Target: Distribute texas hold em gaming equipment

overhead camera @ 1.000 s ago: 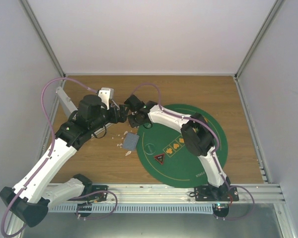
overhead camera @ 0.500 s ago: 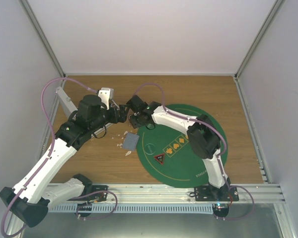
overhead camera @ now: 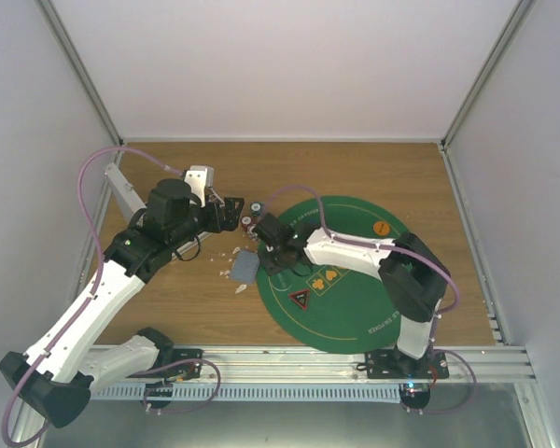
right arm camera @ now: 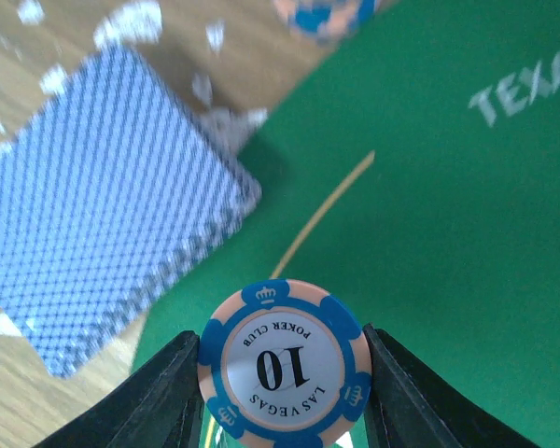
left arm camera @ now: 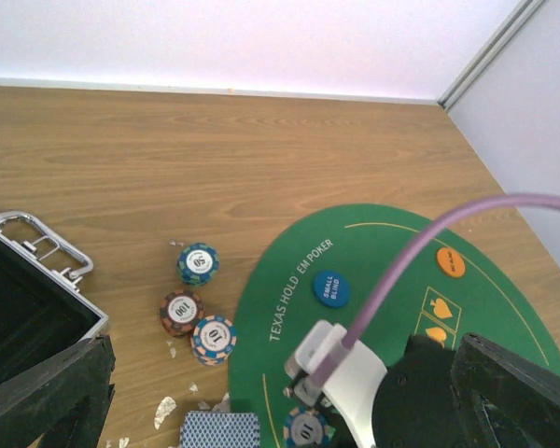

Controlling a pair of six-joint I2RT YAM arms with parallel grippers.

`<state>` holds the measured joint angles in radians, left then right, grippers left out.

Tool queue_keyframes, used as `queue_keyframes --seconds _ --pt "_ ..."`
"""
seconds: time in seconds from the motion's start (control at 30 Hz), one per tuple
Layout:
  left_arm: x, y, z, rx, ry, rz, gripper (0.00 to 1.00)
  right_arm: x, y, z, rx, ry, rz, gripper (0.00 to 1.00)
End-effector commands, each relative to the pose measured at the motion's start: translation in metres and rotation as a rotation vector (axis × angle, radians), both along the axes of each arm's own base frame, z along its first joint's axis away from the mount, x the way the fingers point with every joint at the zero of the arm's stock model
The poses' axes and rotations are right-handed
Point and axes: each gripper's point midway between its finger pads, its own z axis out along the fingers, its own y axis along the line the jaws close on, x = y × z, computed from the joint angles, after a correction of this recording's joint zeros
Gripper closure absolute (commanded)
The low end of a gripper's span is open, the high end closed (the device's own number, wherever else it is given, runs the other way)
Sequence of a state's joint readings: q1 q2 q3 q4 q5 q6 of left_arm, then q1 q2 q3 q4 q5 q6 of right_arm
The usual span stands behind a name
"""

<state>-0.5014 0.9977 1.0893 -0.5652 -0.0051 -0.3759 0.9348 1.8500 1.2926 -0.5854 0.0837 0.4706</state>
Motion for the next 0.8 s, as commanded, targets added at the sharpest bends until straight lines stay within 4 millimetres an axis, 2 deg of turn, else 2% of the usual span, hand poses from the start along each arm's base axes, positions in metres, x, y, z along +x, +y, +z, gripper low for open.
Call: queue_keyframes --seconds 0.0,0.13,0.3,0.77 --pt "0.003 0.0 0.008 -0.032 -0.033 0.008 0.01 -0.021 0.006 0.001 0.058 -0.006 0.023 0.55" --pt "0.001 -0.005 0.006 -0.044 -0.022 -0.016 0.01 -0.048 0.014 -0.008 0.044 0.008 0.087 0.55" --pt "0.0 -0.007 0.003 -0.05 -0.01 -0.023 0.01 -0.07 0.022 -0.015 0.037 0.024 0.136 0.54" --pt "-0.001 -0.005 0.004 -0.049 -0.013 -0.017 0.01 -0.074 0.017 -0.035 -0.019 0.051 0.115 0.55"
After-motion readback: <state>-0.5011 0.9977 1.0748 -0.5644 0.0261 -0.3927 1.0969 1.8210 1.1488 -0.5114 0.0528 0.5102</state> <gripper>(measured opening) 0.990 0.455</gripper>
